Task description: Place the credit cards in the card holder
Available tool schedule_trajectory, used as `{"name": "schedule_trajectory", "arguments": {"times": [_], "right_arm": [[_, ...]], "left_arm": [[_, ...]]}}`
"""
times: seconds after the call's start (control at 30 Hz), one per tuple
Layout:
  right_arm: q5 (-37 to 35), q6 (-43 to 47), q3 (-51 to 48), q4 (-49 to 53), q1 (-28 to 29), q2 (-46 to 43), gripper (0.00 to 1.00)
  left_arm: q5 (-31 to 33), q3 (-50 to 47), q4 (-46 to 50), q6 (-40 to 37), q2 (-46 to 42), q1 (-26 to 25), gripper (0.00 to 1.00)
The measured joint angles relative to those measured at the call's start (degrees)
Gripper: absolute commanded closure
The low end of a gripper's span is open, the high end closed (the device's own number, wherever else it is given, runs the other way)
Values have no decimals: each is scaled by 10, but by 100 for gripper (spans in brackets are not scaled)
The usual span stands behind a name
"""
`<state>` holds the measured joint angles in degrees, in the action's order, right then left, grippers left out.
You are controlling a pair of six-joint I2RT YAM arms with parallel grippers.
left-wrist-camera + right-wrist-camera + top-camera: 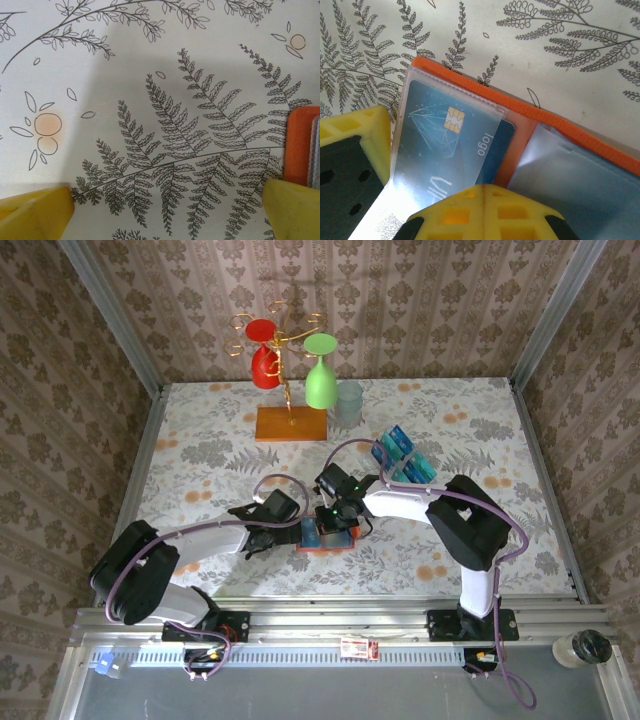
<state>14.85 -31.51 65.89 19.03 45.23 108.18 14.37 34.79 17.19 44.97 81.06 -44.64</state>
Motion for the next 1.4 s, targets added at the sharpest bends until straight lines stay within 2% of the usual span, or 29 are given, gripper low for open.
{"name": "schedule_trajectory", "arguments": {"times": [0.47, 0.6, 0.73, 0.93, 1.13, 1.4], "right_arm": [[17, -2, 0, -7, -13, -10, 100], [20, -4, -14, -7, -27, -55, 90], [21, -4, -36, -7, -44, -109, 89], [22, -3, -78, -7, -79, -159, 89], [33, 0, -118, -6, -112, -169, 92], [62, 2, -125, -10, -82, -167, 98]], "left_arm": [[-4, 0, 11, 0, -30, 1, 0], [-2, 0, 33, 0, -82, 2, 0], [2, 0, 56, 0, -130, 7, 0], [1, 2, 75, 1, -178, 8, 0], [0, 17, 75, 14, -191, -10, 0], [13, 27, 83, 31, -161, -25, 0]]}}
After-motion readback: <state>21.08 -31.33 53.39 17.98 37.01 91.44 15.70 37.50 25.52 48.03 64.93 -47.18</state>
